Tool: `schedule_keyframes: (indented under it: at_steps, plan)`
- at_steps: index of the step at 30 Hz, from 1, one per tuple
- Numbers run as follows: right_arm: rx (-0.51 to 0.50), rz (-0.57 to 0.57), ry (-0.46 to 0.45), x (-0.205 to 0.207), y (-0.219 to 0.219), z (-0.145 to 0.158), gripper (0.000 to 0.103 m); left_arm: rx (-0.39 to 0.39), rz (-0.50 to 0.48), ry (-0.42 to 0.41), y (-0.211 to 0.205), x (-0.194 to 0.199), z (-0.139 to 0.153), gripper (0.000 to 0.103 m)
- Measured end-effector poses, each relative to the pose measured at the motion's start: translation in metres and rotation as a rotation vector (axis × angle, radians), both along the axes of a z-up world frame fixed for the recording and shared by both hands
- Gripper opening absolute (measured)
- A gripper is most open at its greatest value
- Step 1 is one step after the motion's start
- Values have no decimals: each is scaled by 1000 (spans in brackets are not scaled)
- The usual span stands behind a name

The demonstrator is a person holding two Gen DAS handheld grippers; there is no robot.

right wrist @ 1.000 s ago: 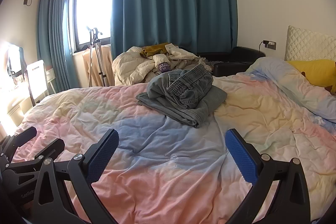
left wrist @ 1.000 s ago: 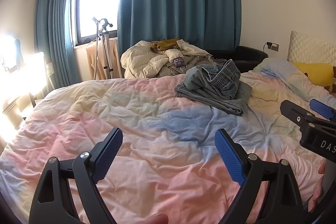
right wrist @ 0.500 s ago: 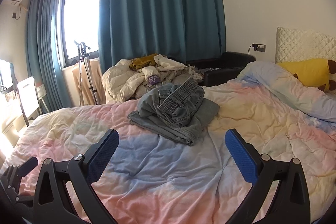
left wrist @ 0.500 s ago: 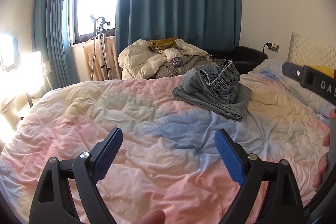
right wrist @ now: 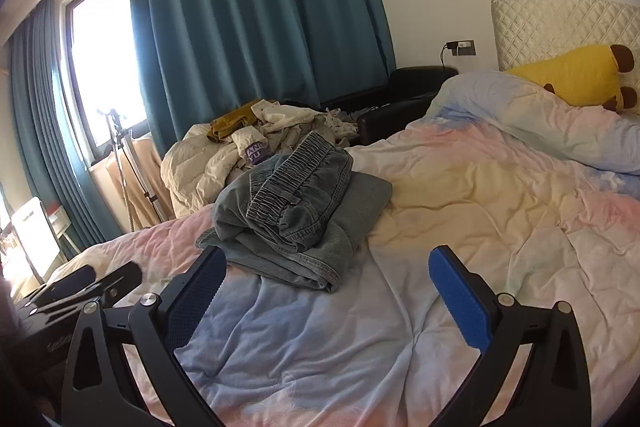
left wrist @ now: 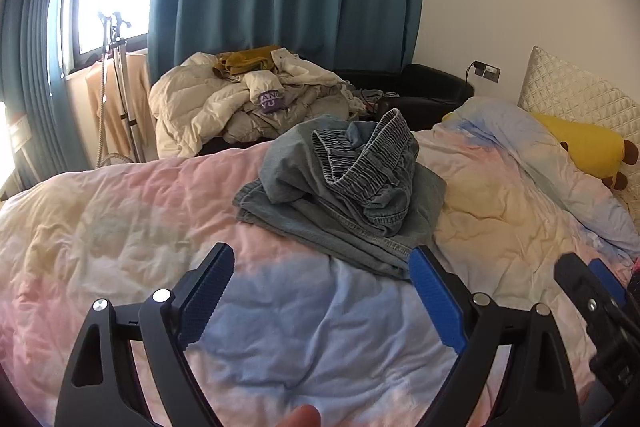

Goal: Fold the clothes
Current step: 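Reach the left tool to the jeans waistband and close on it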

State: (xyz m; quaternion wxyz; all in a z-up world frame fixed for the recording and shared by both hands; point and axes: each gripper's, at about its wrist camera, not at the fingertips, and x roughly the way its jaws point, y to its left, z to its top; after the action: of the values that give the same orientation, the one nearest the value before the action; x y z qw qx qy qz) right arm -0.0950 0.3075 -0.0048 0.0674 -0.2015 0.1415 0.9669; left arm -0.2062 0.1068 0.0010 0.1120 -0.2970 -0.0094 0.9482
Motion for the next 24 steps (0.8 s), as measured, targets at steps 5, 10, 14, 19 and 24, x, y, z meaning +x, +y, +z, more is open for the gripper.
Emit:
schedule_keyframes:
  at_steps: [5, 10, 14, 19, 24]
  plan:
    - [-13, -15, 39, -6, 12, -11, 103, 21, -21, -64, 34, -80, -19, 91]
    - [-157, -27, 50, -15, 37, -31, 103, 56, -16, -154, 57, -147, -48, 89]
    - [-212, -55, 25, -24, 47, -45, 103, 93, -11, -201, 70, -177, -66, 86]
    - [-284, -74, 12, -29, 56, -60, 103, 110, 13, -214, 80, -197, -77, 85]
    - [-292, -109, 37, -25, 61, -63, 103, 42, 47, -192, 85, -195, -75, 68]
